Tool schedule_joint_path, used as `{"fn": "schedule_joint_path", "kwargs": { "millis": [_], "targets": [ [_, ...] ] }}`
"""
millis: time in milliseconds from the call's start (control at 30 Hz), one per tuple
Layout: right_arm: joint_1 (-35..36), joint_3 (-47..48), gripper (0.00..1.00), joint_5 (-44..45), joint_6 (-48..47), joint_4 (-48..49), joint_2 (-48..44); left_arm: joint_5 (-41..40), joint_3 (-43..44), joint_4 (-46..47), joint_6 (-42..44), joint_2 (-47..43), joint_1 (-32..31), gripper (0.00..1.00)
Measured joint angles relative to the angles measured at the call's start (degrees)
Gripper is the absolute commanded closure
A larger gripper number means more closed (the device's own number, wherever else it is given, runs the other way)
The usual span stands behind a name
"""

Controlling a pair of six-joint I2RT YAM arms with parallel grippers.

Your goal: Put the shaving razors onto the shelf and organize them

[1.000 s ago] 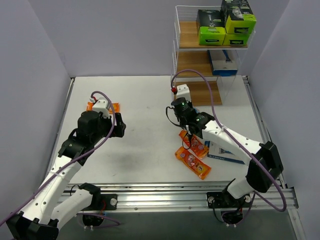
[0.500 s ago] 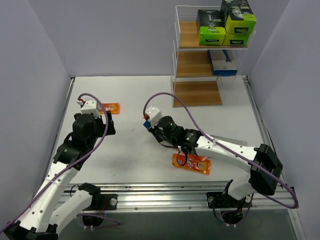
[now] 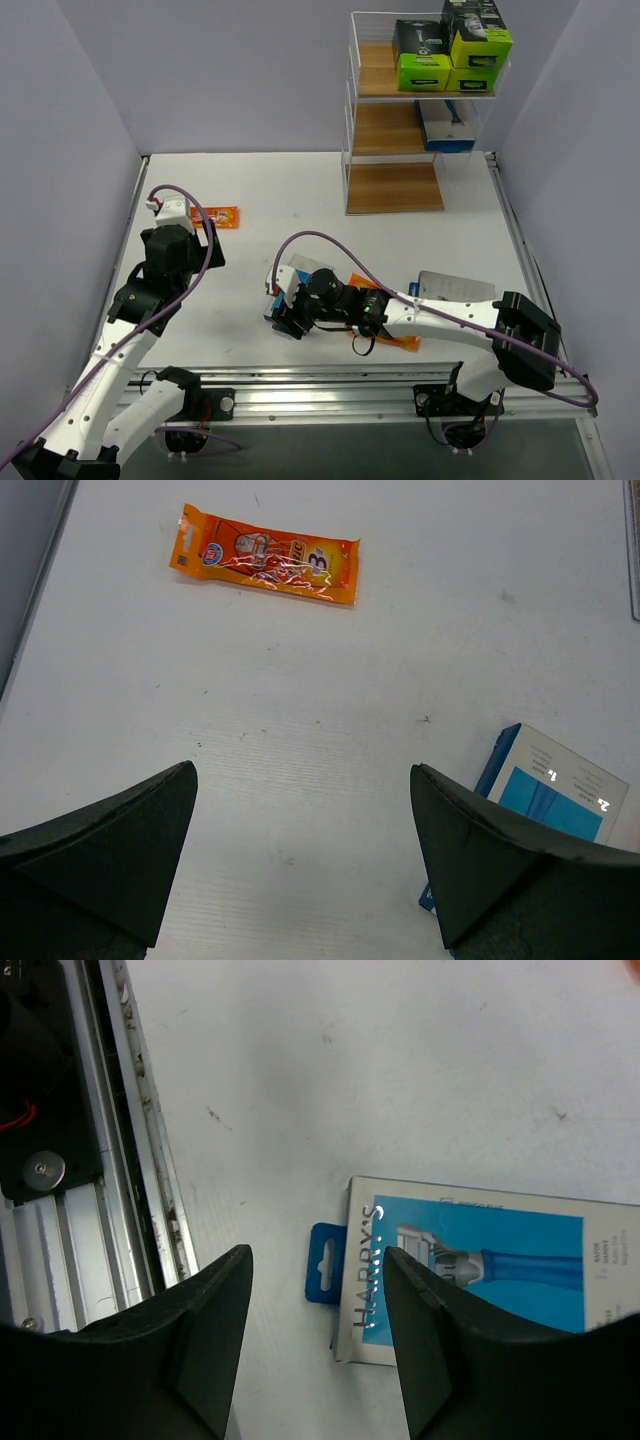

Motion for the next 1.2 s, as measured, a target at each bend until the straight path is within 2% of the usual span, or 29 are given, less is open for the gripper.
{"fn": "schedule_joint_path", "kwargs": {
  "millis": [133, 233, 433, 600, 833, 1200],
  "targets": [
    [0.39, -3.98, 0.52, 1.22, 5.35, 1.38, -1.57, 2.38, 0.0, 0.04, 0.15, 0.0, 0.0, 0.04],
    [0.39, -6.64, 0.57, 6.29, 11.52, 2.25, -3.96, 4.09, 0.0, 0.07, 0.42, 0.02, 0.0, 0.03],
    [-0.09, -8.94, 0.54, 19.17, 28.65, 3.45, -5.38, 7.21, 0.0, 0.13, 1.01, 0.46, 0.0, 0.03],
    [-1.55, -7.74, 0.53, 25.64, 38.36, 2.36, -0.59, 9.25, 0.0, 0.22, 1.16, 1.33, 0.0, 0.04],
    [-5.73, -6.36, 0.48, 29.38, 46.6, -0.85, 4.83, 10.58, 0.0, 0.28, 1.42, 1.4, -0.09, 0.04],
    [-8.96, -0.55, 0.42, 28.72, 49.35, 0.24, 12.39, 12.07, 0.0, 0.48, 1.62, 0.42, -0.59, 0.04]
  ]
}}
